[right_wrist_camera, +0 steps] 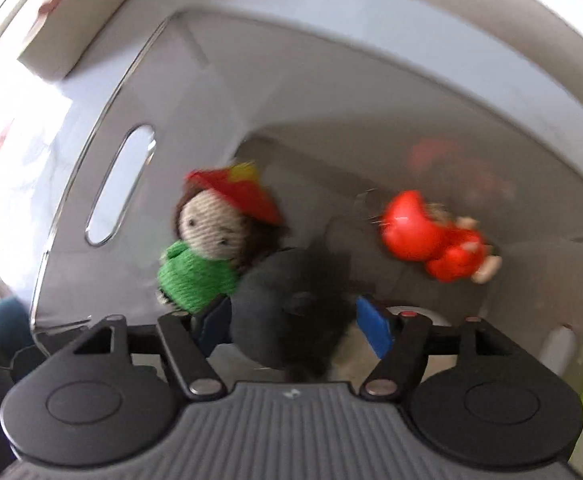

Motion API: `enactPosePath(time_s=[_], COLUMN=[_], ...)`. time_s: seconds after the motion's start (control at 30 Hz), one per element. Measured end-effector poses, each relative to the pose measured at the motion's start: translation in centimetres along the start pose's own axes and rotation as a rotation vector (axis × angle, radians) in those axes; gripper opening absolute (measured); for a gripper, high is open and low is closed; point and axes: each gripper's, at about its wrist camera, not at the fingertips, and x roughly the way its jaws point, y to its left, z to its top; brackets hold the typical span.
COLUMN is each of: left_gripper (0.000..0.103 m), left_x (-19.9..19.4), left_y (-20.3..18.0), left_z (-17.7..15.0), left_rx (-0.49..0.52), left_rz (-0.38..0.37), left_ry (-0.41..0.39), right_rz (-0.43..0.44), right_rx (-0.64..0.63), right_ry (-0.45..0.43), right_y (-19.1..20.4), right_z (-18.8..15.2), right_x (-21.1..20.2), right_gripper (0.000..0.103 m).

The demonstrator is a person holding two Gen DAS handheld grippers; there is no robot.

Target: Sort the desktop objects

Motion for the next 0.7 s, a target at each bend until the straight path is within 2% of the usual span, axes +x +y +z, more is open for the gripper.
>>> enactPosePath(time_s=[0.07, 0.1, 0.13, 0.23, 0.37, 0.4, 0.47, 0.57, 0.7], left_gripper=[0.1, 0.1, 0.101, 0.103, 0.103, 0.103, 0.103, 0.103, 0.103], left_x=[-2.3, -3.3, -4.4, -7.4, -9.5, -9.4, -8.7, -9.1, -8.9], left_y=[-1.3, -1.9, -2.7, -5.0, -5.4, -5.0, -3.9, -2.2, -1.6], left_z=[1.0, 1.7, 2.5, 5.0, 7.0, 7.1, 7.5, 8.2, 8.5], left_rx=[0.021, 0.028, 0.034, 0.062, 0.076, 0.072, 0.048, -0.015, -0.008], left_rz=[-0.066, -0.062, -0.035, 0.037, 0.052, 0.045, 0.026, -0.048, -0.141], left_ry=[-0.046, -0.071, -0.103, -0.23, -0.361, -0.373, -0.363, -0.335, -0.293], right_rz=[-0.032, -0.046, -0.058, 0.02, 0.068, 0.074, 0.096, 0.089, 0.062], right_rx=[-0.034, -0.043, -0.047, 0.032, 0.075, 0.071, 0.07, 0.036, 0.009], right_ry=[0.052, 0.067, 0.08, 0.126, 0.129, 0.126, 0.122, 0.116, 0.113], right_y=[0.3, 0.4, 0.3, -1.2, -2.5, -2.7, -2.9, -2.5, -1.9], right_z=[0.8, 1.0, 1.1, 1.3, 0.6, 0.4, -0.2, -0.4, 0.1], right_x=[1.2, 1.8, 2.4, 3.6, 3.6, 3.4, 3.1, 2.8, 2.7], right_gripper=[0.073, 0.072, 0.074, 0.077, 0.073, 0.071, 0.06, 0.058, 0.058])
